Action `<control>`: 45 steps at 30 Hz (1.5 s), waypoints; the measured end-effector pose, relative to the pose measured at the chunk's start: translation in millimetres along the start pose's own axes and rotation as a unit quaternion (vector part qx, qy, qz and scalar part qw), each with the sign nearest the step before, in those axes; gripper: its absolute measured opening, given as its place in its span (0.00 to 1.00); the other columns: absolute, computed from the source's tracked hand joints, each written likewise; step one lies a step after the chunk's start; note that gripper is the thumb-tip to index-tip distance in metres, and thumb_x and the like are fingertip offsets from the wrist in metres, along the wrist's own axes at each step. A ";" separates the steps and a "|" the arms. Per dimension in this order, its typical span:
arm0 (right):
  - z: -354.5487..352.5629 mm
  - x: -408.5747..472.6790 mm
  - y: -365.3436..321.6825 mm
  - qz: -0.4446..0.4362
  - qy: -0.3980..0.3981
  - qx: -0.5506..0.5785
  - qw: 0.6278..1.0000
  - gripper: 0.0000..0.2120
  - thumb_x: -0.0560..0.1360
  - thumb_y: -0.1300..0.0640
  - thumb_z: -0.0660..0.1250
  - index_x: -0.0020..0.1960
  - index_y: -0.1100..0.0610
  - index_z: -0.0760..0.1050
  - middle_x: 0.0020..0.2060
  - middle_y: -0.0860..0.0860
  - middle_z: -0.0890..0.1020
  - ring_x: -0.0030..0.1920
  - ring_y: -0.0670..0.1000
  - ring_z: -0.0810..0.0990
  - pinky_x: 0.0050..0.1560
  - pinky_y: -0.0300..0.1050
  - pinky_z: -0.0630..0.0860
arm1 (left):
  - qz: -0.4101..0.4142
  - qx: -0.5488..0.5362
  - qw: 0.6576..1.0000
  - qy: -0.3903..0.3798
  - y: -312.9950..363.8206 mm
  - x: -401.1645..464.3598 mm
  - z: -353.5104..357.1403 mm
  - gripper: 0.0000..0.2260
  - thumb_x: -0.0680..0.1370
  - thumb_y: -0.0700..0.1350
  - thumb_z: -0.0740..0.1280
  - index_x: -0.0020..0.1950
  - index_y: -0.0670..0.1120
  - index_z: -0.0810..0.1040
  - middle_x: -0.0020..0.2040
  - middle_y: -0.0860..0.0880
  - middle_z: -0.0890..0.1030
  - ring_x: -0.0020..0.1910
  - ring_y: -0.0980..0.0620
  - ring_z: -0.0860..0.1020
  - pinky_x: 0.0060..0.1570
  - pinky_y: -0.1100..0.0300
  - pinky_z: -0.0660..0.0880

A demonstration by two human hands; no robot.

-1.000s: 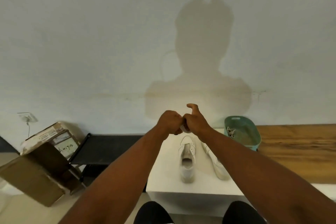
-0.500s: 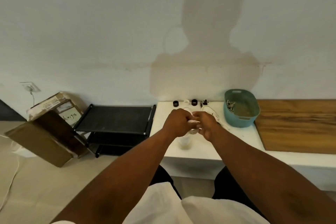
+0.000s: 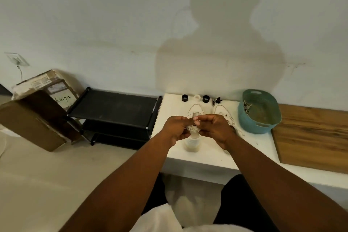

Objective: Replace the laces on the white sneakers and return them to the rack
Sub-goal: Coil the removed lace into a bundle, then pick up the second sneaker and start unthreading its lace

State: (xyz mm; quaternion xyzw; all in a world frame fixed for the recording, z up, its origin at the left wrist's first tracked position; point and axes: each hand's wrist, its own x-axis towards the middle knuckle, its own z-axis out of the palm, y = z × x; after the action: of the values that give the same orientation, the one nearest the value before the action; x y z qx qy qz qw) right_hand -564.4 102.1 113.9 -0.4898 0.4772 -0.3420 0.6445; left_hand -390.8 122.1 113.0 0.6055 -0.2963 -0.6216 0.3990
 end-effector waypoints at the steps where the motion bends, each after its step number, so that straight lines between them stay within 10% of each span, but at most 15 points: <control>1: 6.3 10.8 4.0 0.007 0.000 -0.006 1.000 0.09 0.75 0.62 0.74 0.55 0.58 0.85 0.49 0.57 0.87 0.46 0.52 0.86 0.44 0.42 0.81 | -0.007 -0.012 1.000 0.001 -5.3 10.5 -8.5 0.15 0.73 0.51 0.79 0.49 0.43 0.81 0.44 0.45 0.86 0.41 0.50 0.84 0.42 0.59 0.82; 7: 43.3 94.1 34.2 0.081 0.024 -0.043 0.995 0.05 0.75 0.65 0.74 0.45 0.56 0.85 0.42 0.56 0.87 0.41 0.51 0.85 0.44 0.42 0.83 | -0.045 -0.136 0.988 0.062 -39.0 77.1 -62.2 0.27 0.75 0.69 0.68 0.56 0.46 0.85 0.49 0.48 0.87 0.44 0.46 0.83 0.49 0.52 0.84; 14: 74.4 232.4 45.7 0.090 0.101 -0.105 0.985 0.04 0.74 0.65 0.75 0.46 0.58 0.83 0.42 0.56 0.85 0.40 0.50 0.83 0.44 0.43 0.83 | 0.103 -0.053 0.956 0.271 -96.7 148.1 -98.5 0.19 0.74 0.67 0.68 0.45 0.52 0.82 0.40 0.54 0.83 0.42 0.57 0.81 0.46 0.58 0.78; 26: 99.3 371.5 90.2 0.111 0.120 -0.406 0.899 0.07 0.72 0.59 0.71 0.49 0.51 0.84 0.48 0.52 0.85 0.50 0.54 0.85 0.53 0.51 0.83 | 0.124 0.058 0.966 0.221 -102.9 182.5 -97.5 0.10 0.76 0.61 0.73 0.42 0.57 0.79 0.31 0.50 0.79 0.27 0.59 0.74 0.30 0.68 0.72; 31: 105.9 369.6 81.9 0.082 0.127 -0.563 0.813 0.10 0.75 0.50 0.70 0.45 0.57 0.78 0.36 0.49 0.77 0.39 0.52 0.76 0.31 0.38 0.63 | 0.119 0.038 0.970 0.208 -104.6 183.5 -96.7 0.13 0.72 0.65 0.72 0.43 0.57 0.79 0.33 0.50 0.79 0.29 0.58 0.75 0.34 0.64 0.77; 34: 103.1 365.6 75.6 0.103 0.117 -0.551 0.820 0.18 0.67 0.46 0.70 0.42 0.62 0.78 0.34 0.52 0.82 0.42 0.56 0.83 0.41 0.43 0.78 | 0.120 0.031 0.974 0.188 -105.5 185.6 -95.5 0.17 0.69 0.69 0.71 0.43 0.57 0.80 0.34 0.51 0.79 0.31 0.58 0.75 0.37 0.59 0.79; 38: 89.6 334.4 56.1 0.068 0.124 -0.536 0.832 0.07 0.73 0.56 0.67 0.41 0.60 0.79 0.36 0.51 0.80 0.40 0.52 0.78 0.32 0.38 0.66 | 0.113 0.054 0.980 0.155 -105.8 188.3 -92.8 0.18 0.68 0.71 0.71 0.44 0.57 0.81 0.36 0.51 0.81 0.34 0.57 0.78 0.40 0.59 0.79; 45: 29.7 207.0 46.8 -0.018 0.217 -0.454 0.864 0.11 0.77 0.49 0.68 0.52 0.52 0.86 0.46 0.45 0.87 0.46 0.45 0.83 0.56 0.44 0.77 | 0.143 0.137 0.980 0.029 -104.6 168.4 -74.5 0.18 0.71 0.66 0.74 0.56 0.60 0.80 0.50 0.60 0.82 0.46 0.57 0.81 0.48 0.62 0.78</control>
State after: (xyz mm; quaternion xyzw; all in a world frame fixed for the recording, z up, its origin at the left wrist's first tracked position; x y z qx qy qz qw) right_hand -473.1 -63.5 12.9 -0.6506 0.6983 -0.1968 0.2246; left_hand -322.7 39.7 -69.8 0.6236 -0.4502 -0.4937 0.4059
